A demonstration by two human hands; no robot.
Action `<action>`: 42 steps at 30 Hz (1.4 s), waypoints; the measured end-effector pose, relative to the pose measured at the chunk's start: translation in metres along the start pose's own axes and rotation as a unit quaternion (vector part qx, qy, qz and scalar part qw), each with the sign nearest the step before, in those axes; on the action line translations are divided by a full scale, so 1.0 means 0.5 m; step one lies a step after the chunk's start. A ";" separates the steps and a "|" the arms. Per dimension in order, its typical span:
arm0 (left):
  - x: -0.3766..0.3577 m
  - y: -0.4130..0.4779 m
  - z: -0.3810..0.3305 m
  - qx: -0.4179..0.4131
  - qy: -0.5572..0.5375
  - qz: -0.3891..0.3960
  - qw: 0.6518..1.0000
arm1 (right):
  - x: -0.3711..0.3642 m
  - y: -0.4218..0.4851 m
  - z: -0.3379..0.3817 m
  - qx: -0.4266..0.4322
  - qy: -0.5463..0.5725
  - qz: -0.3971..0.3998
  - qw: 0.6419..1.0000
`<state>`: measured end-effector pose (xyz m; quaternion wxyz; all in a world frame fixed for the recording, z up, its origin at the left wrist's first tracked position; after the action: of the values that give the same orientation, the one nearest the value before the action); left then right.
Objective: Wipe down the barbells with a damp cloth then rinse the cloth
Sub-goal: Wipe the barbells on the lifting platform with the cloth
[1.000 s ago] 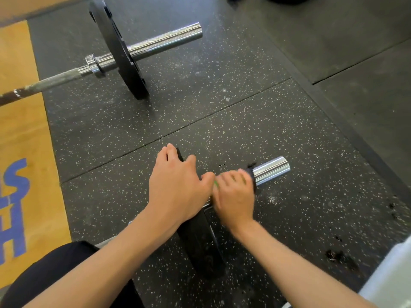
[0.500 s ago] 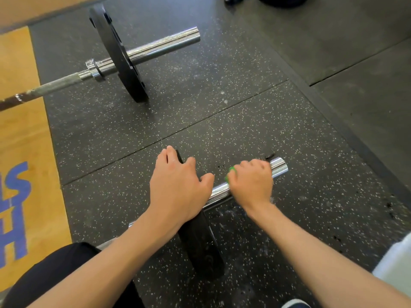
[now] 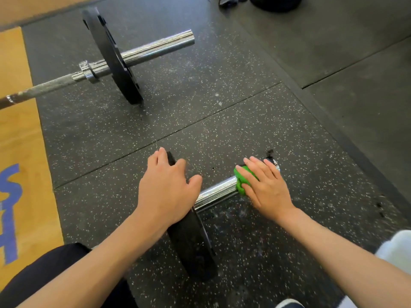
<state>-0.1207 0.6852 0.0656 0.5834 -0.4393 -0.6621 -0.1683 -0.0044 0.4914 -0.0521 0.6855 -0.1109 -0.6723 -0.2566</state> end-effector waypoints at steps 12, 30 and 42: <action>0.004 0.004 -0.004 0.011 0.014 0.001 1.000 | 0.007 0.043 0.142 -0.055 0.061 0.012 0.997; 0.001 0.008 -0.001 0.011 0.014 -0.015 1.000 | -0.030 0.125 0.231 -0.077 0.018 0.114 0.990; 0.005 0.006 -0.010 0.005 0.008 -0.010 1.000 | 0.021 0.100 0.064 -0.189 0.019 -0.002 0.982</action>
<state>-0.1151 0.6842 0.0683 0.5891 -0.4281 -0.6628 -0.1743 -0.0077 0.5473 -0.0299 0.6643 -0.2321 -0.5985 -0.3829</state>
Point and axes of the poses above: each hand's wrist, its own y-axis towards the middle knuckle, its own x-axis out of the back of the hand, z = x × y, the point moved 9 cm from there along y, towards the middle knuckle
